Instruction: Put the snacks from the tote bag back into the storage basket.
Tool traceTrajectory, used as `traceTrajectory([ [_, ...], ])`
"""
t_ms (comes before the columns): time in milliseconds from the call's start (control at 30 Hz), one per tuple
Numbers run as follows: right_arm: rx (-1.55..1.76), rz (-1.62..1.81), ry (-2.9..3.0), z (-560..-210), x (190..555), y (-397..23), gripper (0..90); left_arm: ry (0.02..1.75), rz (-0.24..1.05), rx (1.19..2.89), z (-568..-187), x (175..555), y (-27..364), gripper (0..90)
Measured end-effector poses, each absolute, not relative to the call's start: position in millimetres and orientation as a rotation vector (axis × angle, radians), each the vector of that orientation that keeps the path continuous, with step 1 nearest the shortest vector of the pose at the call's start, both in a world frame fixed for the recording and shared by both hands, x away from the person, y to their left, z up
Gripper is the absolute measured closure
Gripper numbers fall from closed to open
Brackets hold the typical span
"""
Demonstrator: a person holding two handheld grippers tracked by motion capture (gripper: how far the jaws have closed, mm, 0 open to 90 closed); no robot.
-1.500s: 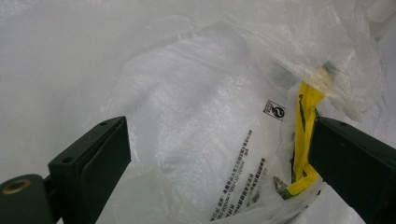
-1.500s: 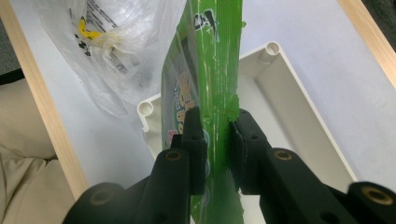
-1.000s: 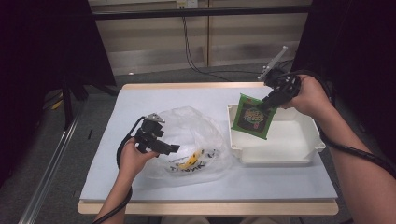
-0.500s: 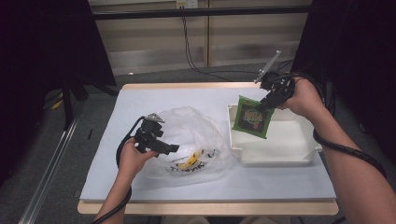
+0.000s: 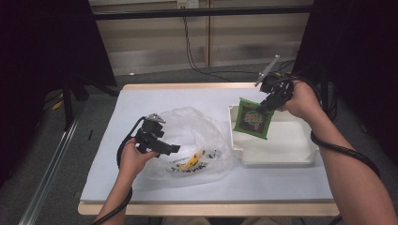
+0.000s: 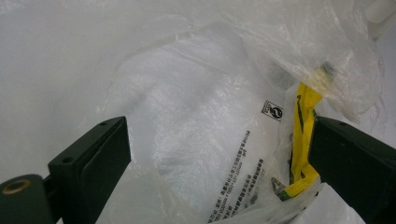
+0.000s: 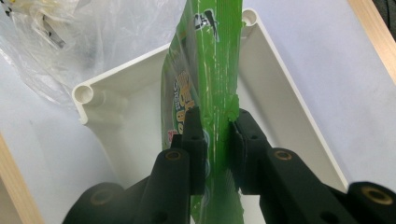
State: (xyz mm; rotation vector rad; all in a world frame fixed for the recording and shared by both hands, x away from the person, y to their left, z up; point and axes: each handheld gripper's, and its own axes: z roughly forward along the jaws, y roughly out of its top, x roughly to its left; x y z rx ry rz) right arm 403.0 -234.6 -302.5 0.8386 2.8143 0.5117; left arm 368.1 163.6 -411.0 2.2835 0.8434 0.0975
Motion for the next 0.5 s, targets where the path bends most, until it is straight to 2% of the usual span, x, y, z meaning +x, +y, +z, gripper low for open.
traceTrajectory([
  [500,0.841,0.510,2.833,-320,414,-232,77.5,0.850,0.078,2.293,-414,369,162,5.6],
])
